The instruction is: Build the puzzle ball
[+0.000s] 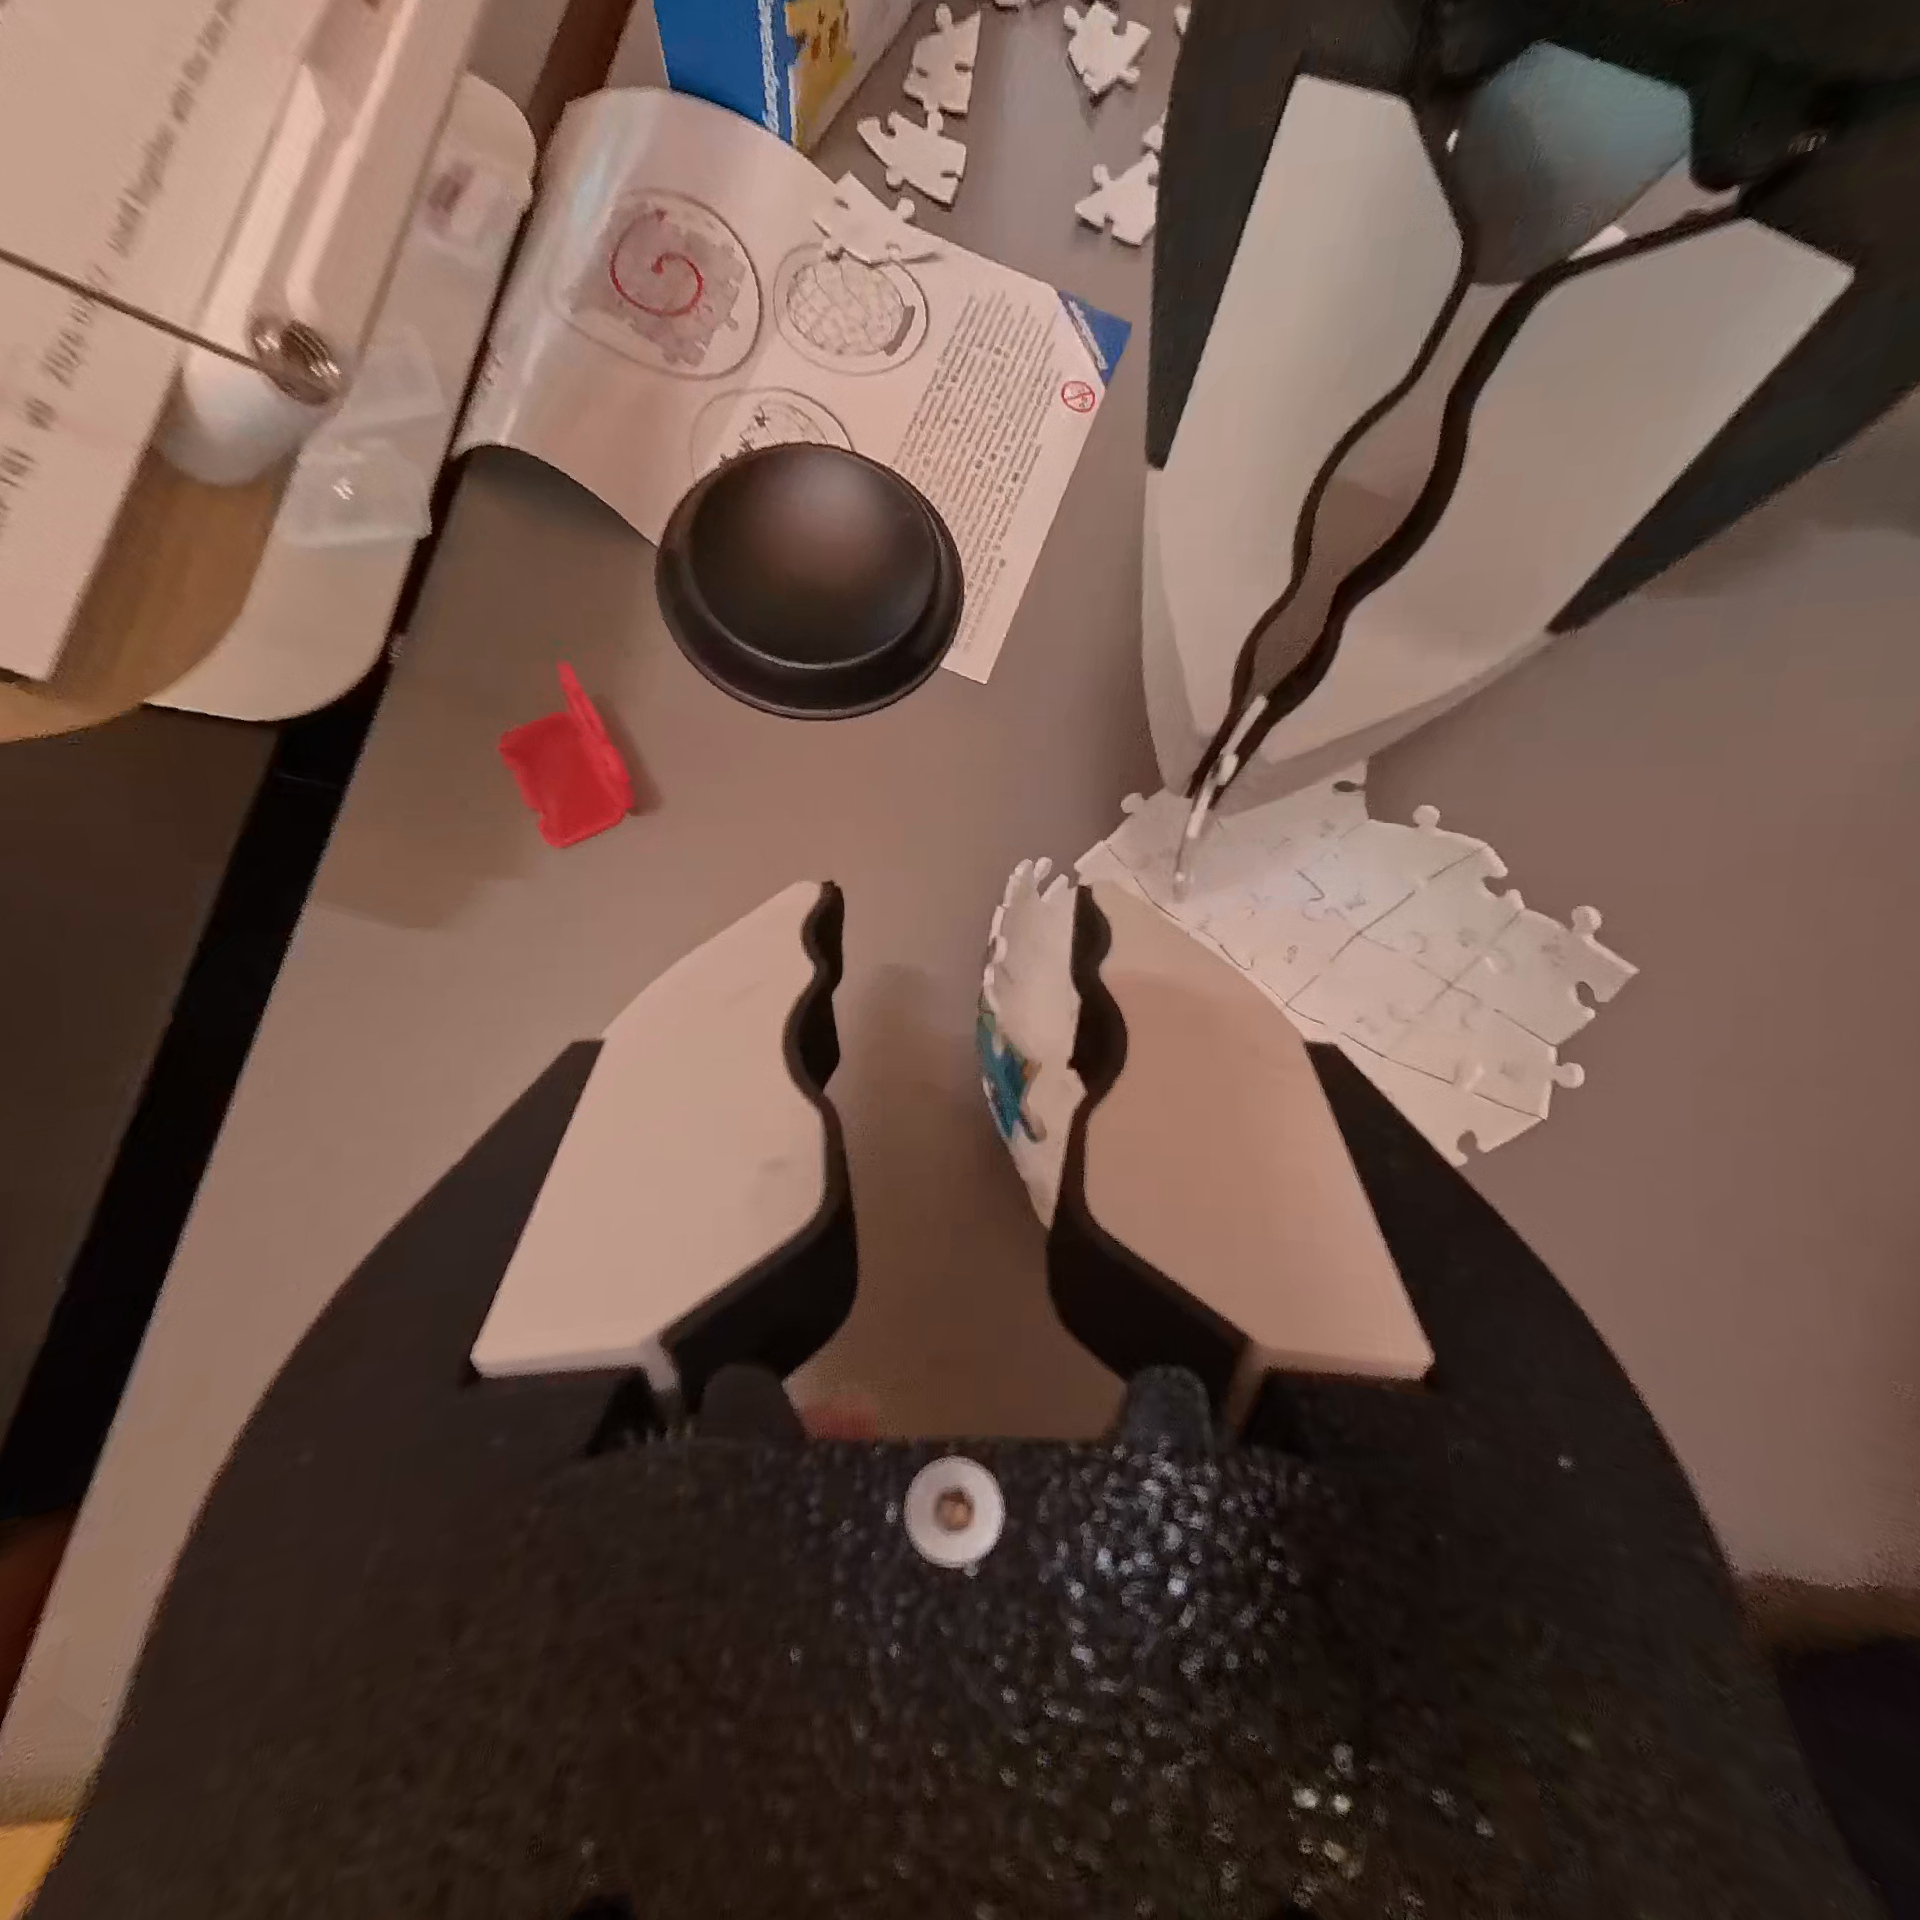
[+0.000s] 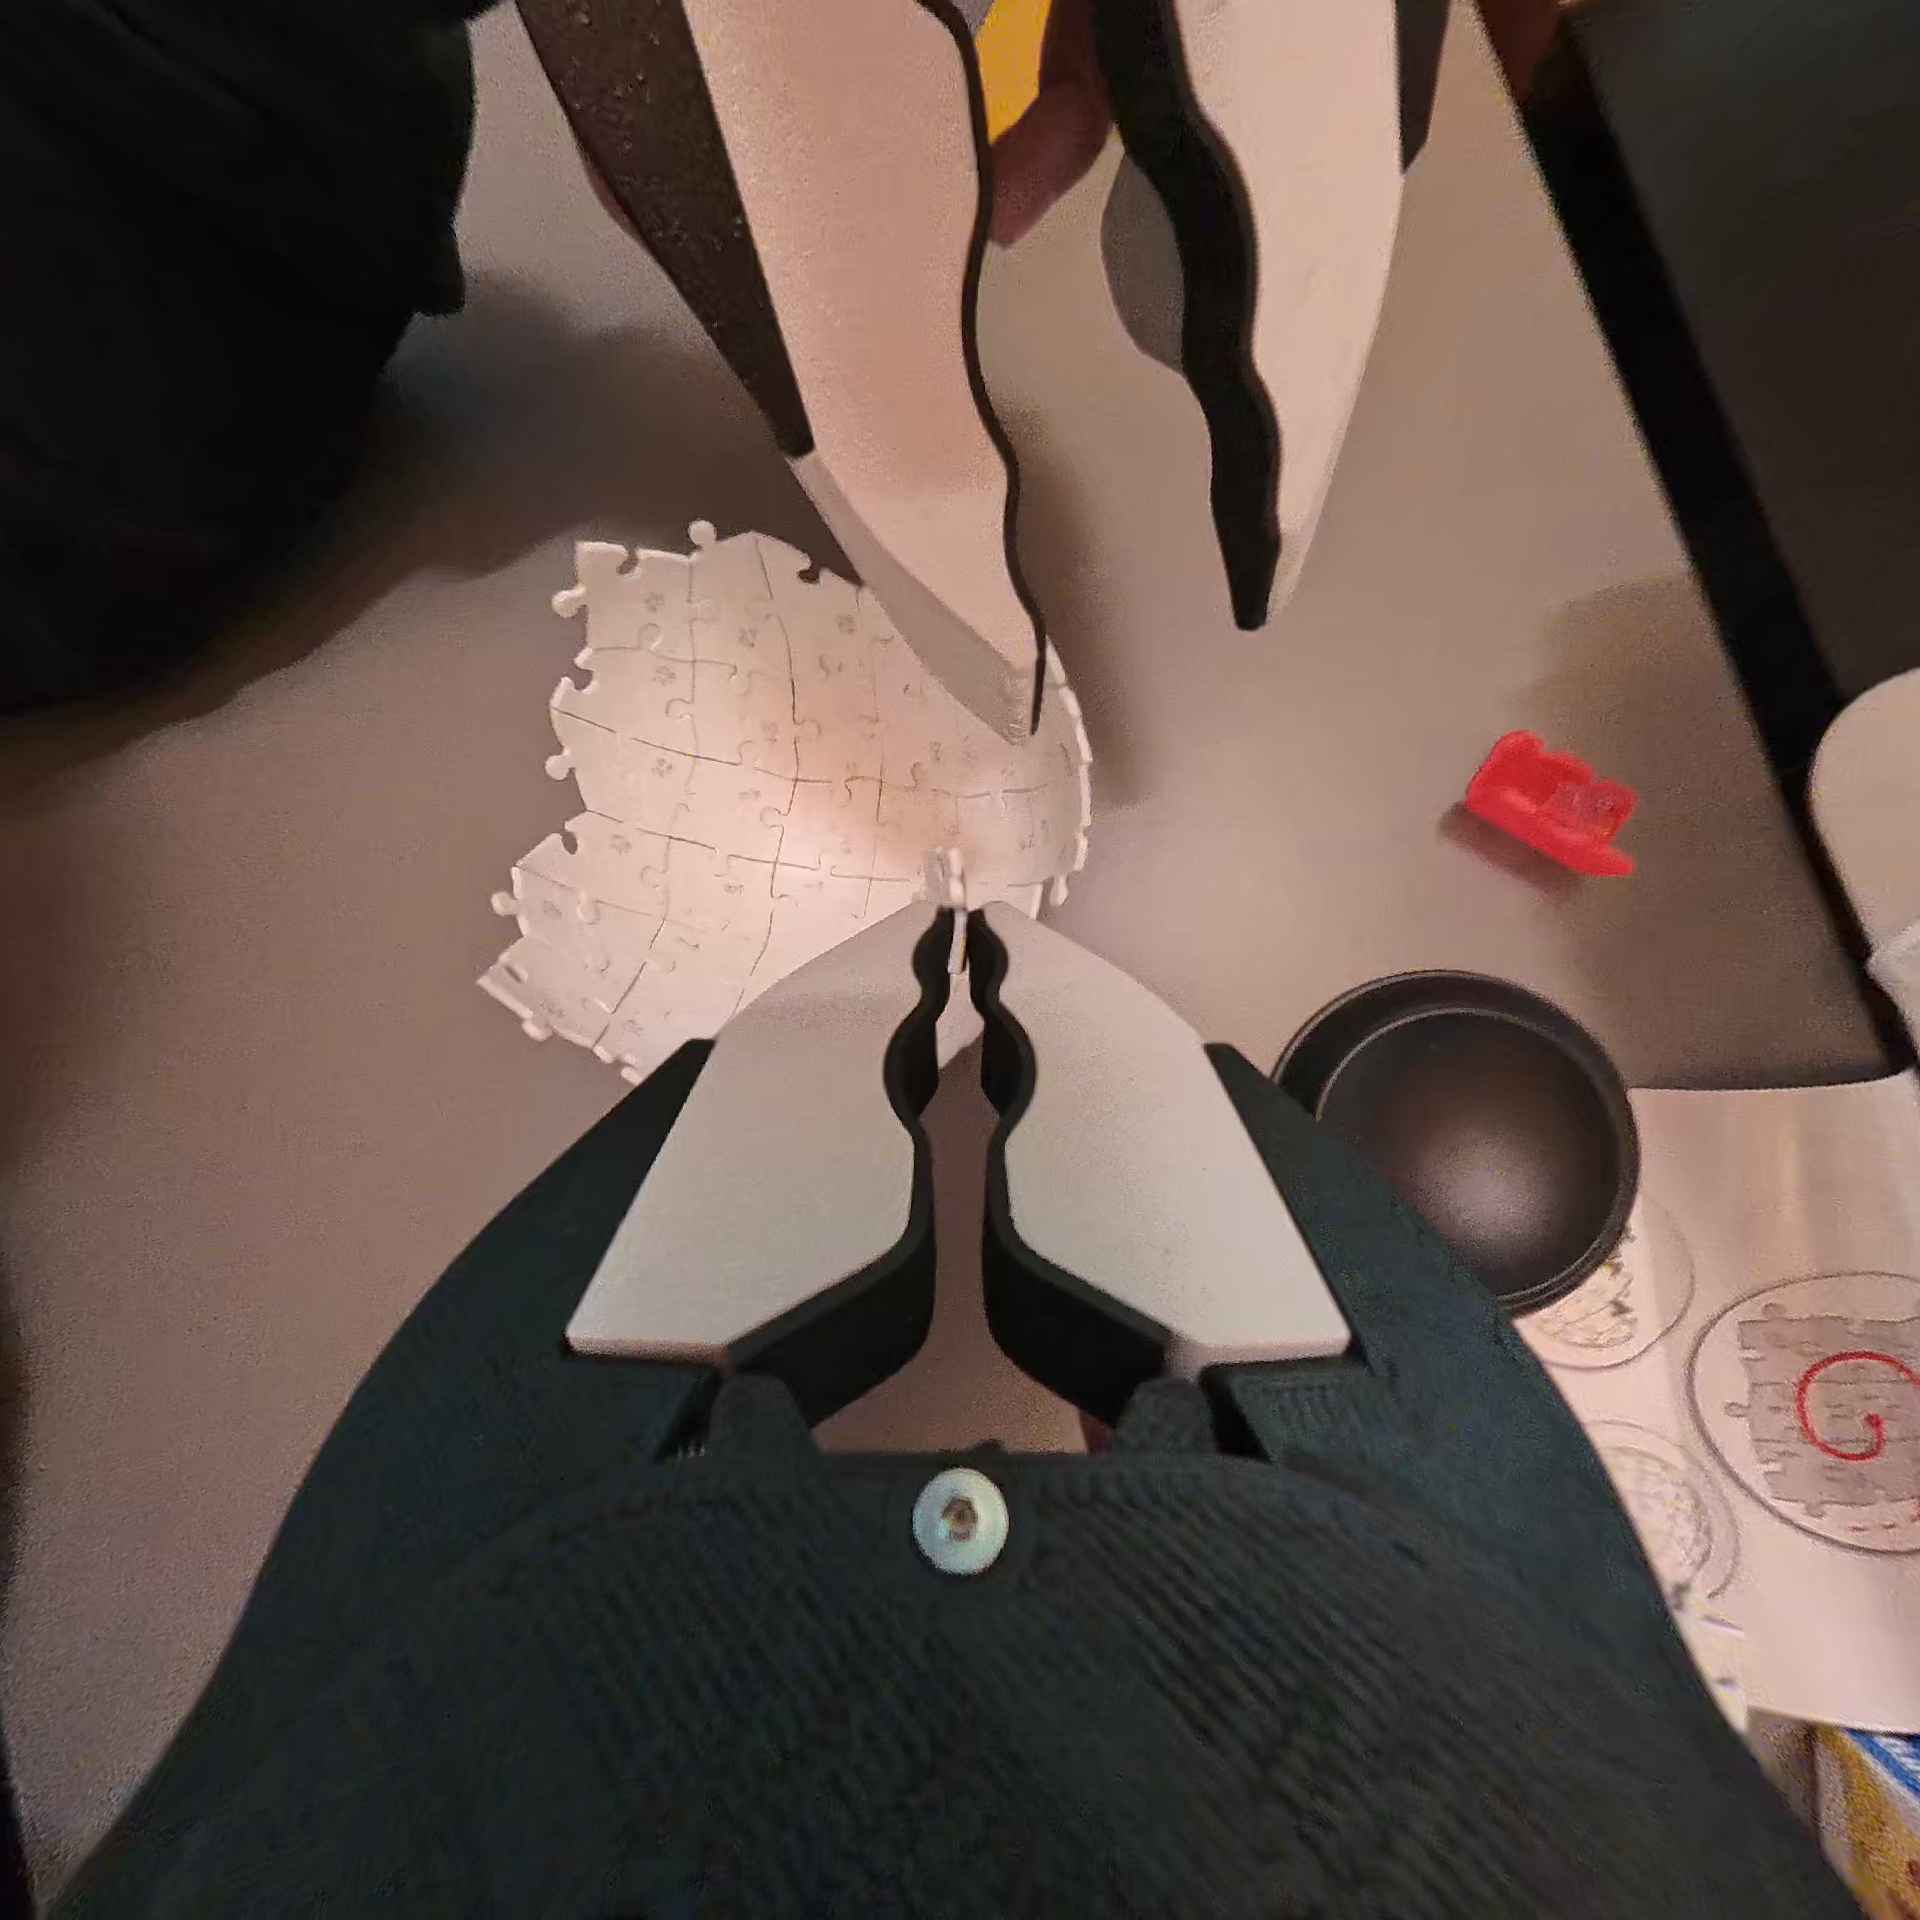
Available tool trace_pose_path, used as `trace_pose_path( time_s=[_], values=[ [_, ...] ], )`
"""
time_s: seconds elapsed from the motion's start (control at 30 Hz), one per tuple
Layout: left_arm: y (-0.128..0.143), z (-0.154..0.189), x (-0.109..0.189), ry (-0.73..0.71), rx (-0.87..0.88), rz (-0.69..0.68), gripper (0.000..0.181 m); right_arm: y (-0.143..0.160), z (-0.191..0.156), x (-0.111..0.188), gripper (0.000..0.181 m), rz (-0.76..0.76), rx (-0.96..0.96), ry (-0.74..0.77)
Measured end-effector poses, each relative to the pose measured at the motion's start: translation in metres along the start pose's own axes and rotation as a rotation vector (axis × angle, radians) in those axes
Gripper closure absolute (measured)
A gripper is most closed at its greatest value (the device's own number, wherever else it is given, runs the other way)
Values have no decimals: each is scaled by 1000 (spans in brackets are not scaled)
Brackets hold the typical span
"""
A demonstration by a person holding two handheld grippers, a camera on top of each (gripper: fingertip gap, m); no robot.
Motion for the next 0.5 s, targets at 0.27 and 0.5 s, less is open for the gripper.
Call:
trace_pose_path(
  time_s=[0.27,0.5],
  values=[
    [13,1,-26,68,22,-85,147,9,13,-17,178,-91,-87,9],
    [20,6,-35,129,43,-138,164,18,21,-27,178,-152,-99,25]
  ],
)
Point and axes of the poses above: each gripper's, where its closed fingertips meet, x back along the fingers, y out of its underside, z = x × y across the jaws, the point moved 2 cm from there along x, back along the fingers, and after that the axes turned 3 degrees about y, right-handed, at the moved point
